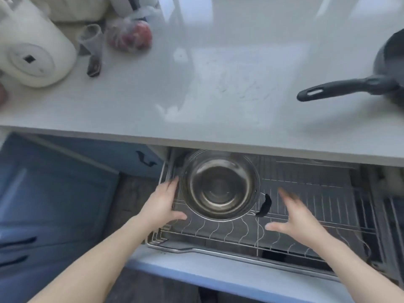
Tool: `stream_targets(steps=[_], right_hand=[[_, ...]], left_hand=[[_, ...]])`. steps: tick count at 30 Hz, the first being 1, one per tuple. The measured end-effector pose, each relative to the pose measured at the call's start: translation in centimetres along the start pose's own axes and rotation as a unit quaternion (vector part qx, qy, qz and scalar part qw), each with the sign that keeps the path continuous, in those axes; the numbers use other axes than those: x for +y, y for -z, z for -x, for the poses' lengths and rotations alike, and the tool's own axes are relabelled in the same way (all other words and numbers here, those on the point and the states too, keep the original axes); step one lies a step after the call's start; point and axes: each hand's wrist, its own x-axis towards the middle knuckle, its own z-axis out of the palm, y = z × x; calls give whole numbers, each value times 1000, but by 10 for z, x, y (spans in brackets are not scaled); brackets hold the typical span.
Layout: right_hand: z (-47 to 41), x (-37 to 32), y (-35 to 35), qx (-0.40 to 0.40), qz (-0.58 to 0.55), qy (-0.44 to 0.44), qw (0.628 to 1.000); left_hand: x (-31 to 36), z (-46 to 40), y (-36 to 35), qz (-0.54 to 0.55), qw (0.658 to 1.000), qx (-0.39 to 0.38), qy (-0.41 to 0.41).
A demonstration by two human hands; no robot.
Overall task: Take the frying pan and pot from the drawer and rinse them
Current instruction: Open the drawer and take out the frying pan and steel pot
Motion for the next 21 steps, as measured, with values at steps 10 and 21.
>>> stream_targets(steps=[10, 21], right_hand=[[-60, -2, -36, -55, 44, -24, 997], [-81, -3, -41, -46, -112, -25, 992]], left_hand=[[-14, -77, -14, 27, 991, -128, 6], [-25, -97, -23, 150, 976, -158, 11]])
